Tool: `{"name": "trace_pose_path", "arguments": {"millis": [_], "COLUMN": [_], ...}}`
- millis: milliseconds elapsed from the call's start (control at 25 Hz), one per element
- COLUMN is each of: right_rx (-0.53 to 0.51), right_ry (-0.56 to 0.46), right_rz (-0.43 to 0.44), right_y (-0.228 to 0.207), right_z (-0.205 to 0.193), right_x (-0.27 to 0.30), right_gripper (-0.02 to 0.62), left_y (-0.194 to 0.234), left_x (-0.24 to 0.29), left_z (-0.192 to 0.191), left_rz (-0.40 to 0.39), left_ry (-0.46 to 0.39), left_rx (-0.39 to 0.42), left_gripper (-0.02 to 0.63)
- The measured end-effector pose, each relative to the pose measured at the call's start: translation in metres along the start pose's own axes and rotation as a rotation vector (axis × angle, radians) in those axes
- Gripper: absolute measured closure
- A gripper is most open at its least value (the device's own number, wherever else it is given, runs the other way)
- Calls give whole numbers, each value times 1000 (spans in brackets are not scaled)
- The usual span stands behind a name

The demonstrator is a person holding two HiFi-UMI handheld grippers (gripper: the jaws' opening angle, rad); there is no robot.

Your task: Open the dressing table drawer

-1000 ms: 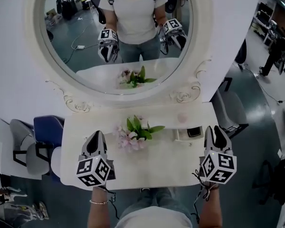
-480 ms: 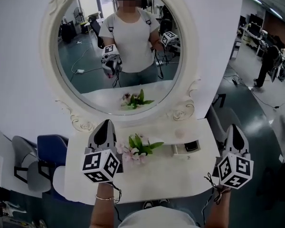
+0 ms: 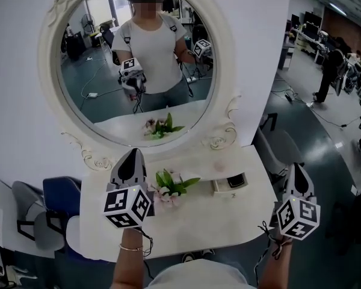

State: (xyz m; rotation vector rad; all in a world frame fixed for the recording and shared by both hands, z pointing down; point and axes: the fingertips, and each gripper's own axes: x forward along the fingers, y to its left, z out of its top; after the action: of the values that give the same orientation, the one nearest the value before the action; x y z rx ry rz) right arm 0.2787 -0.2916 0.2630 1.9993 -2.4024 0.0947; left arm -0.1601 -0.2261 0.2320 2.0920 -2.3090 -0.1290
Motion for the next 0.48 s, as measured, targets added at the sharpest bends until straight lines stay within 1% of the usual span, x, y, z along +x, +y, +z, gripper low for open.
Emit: {"name": "trace_pose_path", "arguments": {"millis": [280,480], "right_rx": [0,-23], "right_ry": [20,35], "right_rz": [-4,3], "right_y": [0,2], "right_z": [-7,-7], "right_x": [-4,-7], "right_gripper": [588,591], "left_y": [-6,-11], "left_x": [-1,-2], "left_z": [-11,-13], "left_rz": [-11,-19], "left_ry": [35,44], "left_rx": [-1,2], "left_gripper": [588,588]}}
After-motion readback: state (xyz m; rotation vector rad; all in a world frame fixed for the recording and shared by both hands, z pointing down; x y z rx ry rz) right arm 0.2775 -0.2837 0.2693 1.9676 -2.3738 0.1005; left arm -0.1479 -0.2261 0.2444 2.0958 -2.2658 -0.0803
